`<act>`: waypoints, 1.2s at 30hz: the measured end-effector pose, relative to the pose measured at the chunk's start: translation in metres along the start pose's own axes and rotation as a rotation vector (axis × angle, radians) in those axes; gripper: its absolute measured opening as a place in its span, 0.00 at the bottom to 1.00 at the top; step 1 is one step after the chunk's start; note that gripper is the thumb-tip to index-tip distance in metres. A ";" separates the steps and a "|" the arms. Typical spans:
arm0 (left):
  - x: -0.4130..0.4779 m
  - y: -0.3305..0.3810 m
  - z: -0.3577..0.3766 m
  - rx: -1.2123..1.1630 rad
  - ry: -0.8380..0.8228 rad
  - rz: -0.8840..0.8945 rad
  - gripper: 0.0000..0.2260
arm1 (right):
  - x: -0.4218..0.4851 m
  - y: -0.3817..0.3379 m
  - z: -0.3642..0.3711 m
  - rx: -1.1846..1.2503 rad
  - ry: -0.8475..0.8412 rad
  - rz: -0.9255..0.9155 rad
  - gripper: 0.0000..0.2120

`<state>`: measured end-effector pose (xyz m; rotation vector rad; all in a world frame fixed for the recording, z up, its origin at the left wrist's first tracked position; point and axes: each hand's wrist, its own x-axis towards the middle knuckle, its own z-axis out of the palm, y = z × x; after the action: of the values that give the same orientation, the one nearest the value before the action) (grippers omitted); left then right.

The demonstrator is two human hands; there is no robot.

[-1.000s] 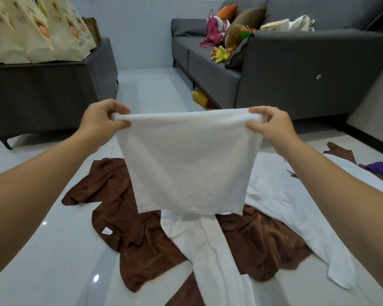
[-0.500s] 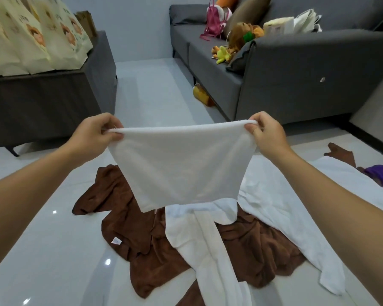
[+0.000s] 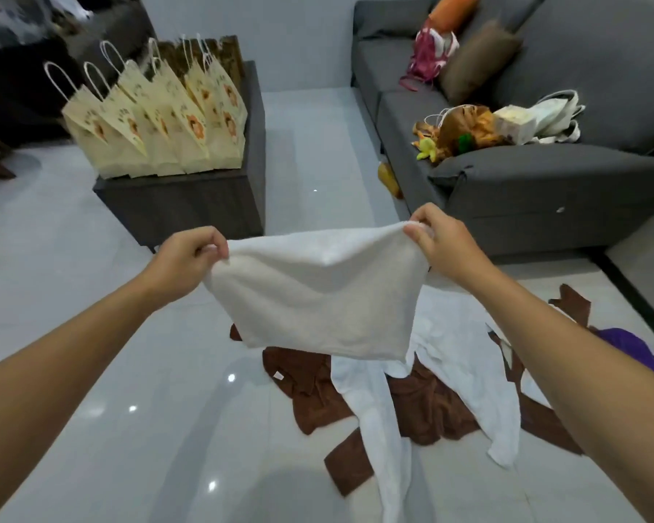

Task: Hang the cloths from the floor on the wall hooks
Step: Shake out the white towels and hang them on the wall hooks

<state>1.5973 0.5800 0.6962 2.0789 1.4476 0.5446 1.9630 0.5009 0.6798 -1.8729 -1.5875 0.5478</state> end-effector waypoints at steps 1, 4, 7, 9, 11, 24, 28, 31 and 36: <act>-0.011 0.009 -0.025 0.002 -0.031 -0.004 0.15 | -0.002 -0.025 -0.012 -0.001 -0.029 -0.008 0.08; -0.044 0.030 -0.096 0.062 -0.095 -0.011 0.19 | -0.006 -0.088 -0.043 -0.026 -0.081 -0.066 0.06; -0.088 0.047 -0.169 0.106 -0.044 -0.043 0.26 | -0.012 -0.150 -0.070 -0.031 -0.121 -0.152 0.02; -0.120 0.059 -0.212 0.154 0.025 -0.050 0.28 | -0.013 -0.189 -0.082 -0.023 -0.153 -0.249 0.03; -0.154 0.071 -0.251 0.206 0.088 -0.055 0.26 | -0.011 -0.228 -0.088 -0.006 -0.185 -0.358 0.03; -0.443 0.095 -0.416 0.353 0.672 -0.388 0.37 | -0.070 -0.507 -0.024 0.092 -0.374 -1.069 0.07; -0.528 0.099 -0.444 0.389 0.798 -0.511 0.34 | -0.112 -0.590 0.018 0.147 -0.373 -1.226 0.10; -0.598 0.099 -0.466 0.404 0.894 -0.641 0.26 | -0.157 -0.660 0.054 0.189 -0.426 -1.333 0.12; -0.693 0.102 -0.507 0.444 1.077 -0.840 0.14 | -0.240 -0.768 0.115 0.213 -0.500 -1.461 0.21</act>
<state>1.1284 0.0028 1.1379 1.1405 3.0316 1.1037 1.2846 0.3559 1.1043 -0.0860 -2.5187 0.4320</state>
